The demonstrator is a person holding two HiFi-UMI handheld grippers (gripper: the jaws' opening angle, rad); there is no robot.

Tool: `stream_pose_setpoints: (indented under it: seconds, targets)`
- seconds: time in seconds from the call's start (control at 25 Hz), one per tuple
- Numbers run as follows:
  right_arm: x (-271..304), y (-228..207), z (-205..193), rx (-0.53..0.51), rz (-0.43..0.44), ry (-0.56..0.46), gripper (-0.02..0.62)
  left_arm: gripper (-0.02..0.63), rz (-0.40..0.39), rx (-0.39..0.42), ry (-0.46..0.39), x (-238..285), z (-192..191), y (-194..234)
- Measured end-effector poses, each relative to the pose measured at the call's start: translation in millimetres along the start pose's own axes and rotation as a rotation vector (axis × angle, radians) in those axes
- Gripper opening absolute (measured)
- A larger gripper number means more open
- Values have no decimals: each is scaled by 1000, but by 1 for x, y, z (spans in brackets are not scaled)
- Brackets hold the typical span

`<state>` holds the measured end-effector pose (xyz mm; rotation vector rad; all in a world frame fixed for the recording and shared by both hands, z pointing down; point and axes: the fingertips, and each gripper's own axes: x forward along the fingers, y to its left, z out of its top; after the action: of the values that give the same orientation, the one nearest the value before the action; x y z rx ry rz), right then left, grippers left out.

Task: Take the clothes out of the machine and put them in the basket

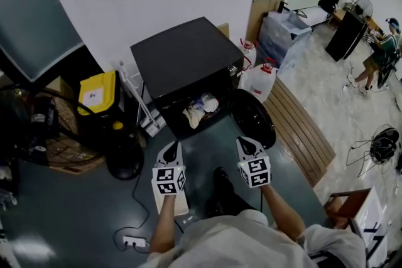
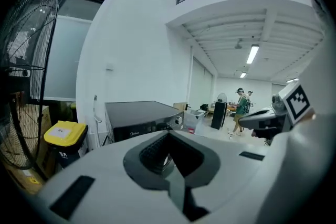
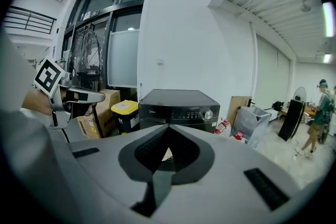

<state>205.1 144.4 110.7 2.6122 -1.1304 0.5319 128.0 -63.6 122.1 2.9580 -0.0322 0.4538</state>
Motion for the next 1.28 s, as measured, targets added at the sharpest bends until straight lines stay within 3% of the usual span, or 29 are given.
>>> stream_pose_setpoints:
  seconds: [0.44,0.8,1.0,1.28]
  targets:
    - [85,-52,9,-2,73,22,23,19,44,-8,36,91,12,6]
    - [146,-77,-2,-4,126,59,23,20,91,-27,63,145,1,23]
    - [188,-77,-31,-7,138,49,23,20,103,-21,69,169,-32,40]
    - [259,-78,-112,2,135,47,23,18,129,-25,87,214,-130,77]
